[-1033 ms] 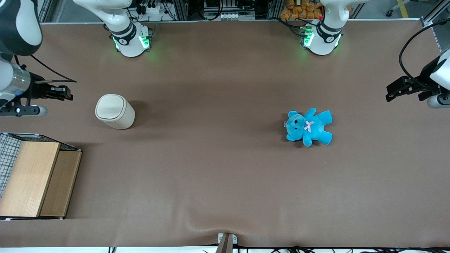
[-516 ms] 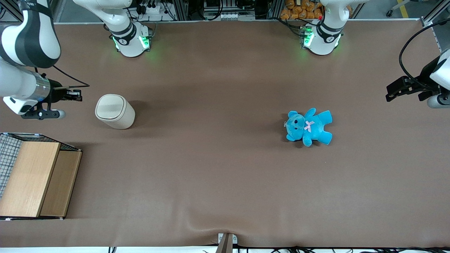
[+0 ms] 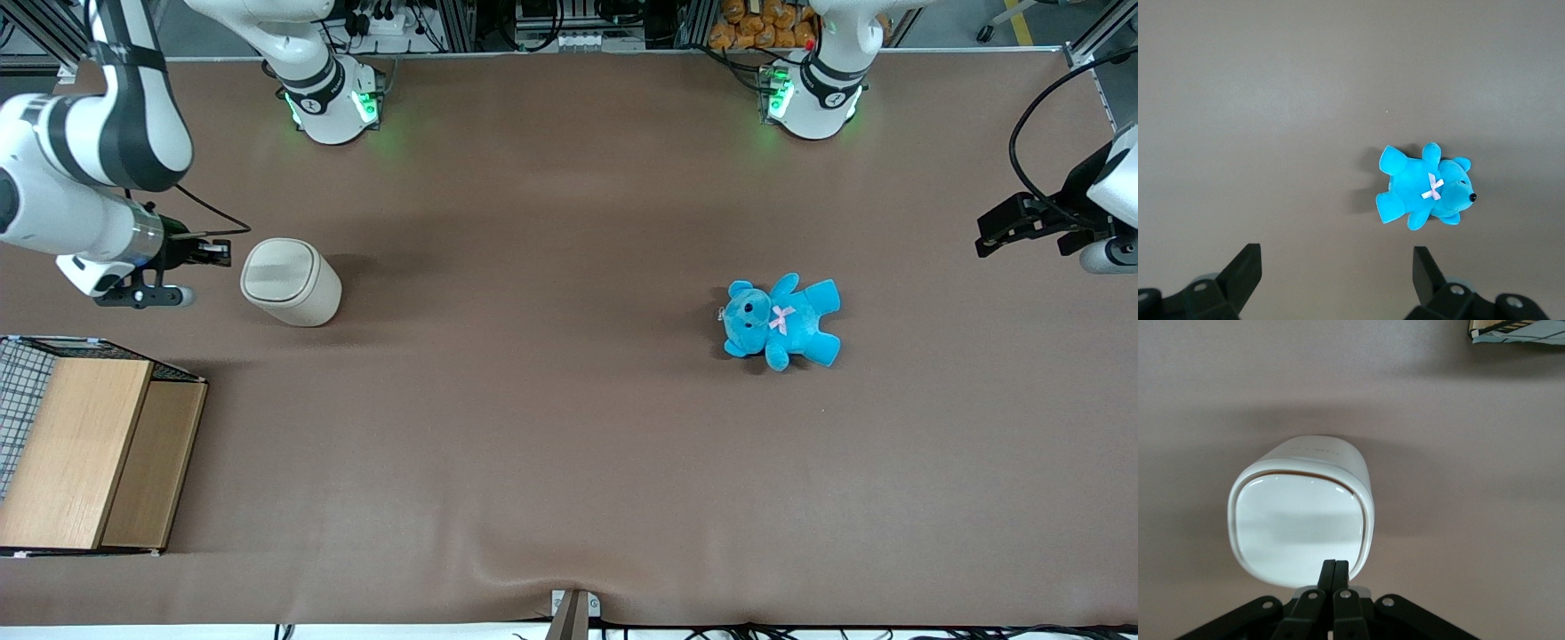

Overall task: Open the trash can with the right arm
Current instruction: 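Move the right gripper toward the white trash can's lid, then push the right gripper against the lid's edge to tip it open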

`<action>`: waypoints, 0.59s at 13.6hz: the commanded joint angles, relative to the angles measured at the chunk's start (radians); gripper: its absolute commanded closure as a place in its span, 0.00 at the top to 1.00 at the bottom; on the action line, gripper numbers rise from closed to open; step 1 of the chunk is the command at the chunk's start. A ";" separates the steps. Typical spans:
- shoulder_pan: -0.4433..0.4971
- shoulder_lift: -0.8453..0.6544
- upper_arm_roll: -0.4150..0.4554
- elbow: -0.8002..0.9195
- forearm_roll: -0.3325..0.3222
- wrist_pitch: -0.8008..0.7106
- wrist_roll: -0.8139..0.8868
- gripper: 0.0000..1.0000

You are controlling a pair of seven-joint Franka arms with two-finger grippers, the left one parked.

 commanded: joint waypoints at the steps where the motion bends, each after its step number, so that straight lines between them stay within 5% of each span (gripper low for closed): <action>1: -0.023 -0.022 0.006 -0.063 -0.015 0.064 -0.026 0.00; 8: -0.023 -0.002 0.006 -0.108 -0.015 0.119 -0.026 0.00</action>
